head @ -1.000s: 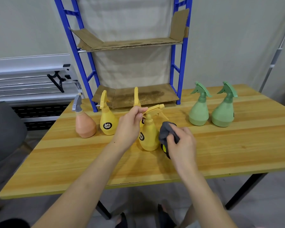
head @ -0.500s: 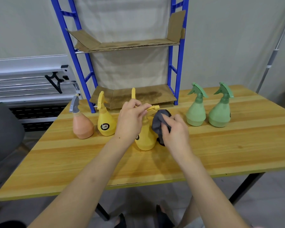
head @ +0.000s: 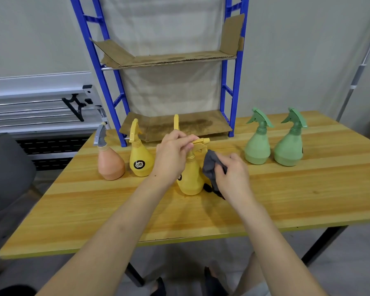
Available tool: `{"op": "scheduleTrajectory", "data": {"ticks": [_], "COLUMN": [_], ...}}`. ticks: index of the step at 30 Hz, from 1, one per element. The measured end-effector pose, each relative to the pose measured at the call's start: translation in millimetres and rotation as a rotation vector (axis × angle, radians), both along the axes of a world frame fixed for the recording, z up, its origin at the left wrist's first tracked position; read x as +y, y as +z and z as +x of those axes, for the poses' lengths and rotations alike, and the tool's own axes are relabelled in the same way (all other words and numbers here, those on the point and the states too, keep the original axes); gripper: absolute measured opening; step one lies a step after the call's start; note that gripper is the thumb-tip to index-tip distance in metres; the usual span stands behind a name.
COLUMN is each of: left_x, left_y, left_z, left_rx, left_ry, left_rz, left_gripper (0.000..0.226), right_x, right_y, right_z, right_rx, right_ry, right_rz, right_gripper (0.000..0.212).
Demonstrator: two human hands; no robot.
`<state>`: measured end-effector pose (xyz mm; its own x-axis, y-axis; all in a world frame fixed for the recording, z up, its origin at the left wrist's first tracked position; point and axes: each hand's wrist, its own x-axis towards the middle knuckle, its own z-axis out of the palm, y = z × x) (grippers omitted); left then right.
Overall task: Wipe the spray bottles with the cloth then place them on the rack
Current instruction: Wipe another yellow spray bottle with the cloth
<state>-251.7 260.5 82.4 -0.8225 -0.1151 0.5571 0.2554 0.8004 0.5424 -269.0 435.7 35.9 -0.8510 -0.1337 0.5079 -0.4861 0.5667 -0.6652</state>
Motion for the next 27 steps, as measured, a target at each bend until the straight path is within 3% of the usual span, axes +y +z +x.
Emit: {"op": "scheduleTrajectory", "data": {"ticks": [4, 10, 14, 17, 27], "left_x": [0.9, 1.1, -2.9, -8.4, -7.9], "left_y": [2.1, 6.3, 8.0, 7.8, 0.3], "left_z": [1.8, 5.4, 6.7, 6.0, 17.1], "left_rx": [-0.018, -0.068, -0.071, -0.073, -0.057], "left_ry": [0.068, 0.081, 0.107, 0.109, 0.055], "left_rz": [-0.034, -0.074, -0.099, -0.074, 0.083], "left_gripper": [0.025, 0.027, 0.027, 0.029, 0.034], "right_x": [6.8, -7.1, 0.1, 7.0, -1.6], "right_y": [-0.3, 25.5, 8.8, -1.8, -3.4], "right_z": [-1.0, 8.3, 6.8, 9.3, 21.3], "right_rx": [-0.067, 0.093, 0.018, -0.055, -0.033], "right_ry": [0.000, 0.009, 0.018, 0.019, 0.046], "right_rz": [0.061, 0.005, 0.005, 0.015, -0.172], "right_gripper": [0.025, 0.030, 0.021, 0.018, 0.022]}}
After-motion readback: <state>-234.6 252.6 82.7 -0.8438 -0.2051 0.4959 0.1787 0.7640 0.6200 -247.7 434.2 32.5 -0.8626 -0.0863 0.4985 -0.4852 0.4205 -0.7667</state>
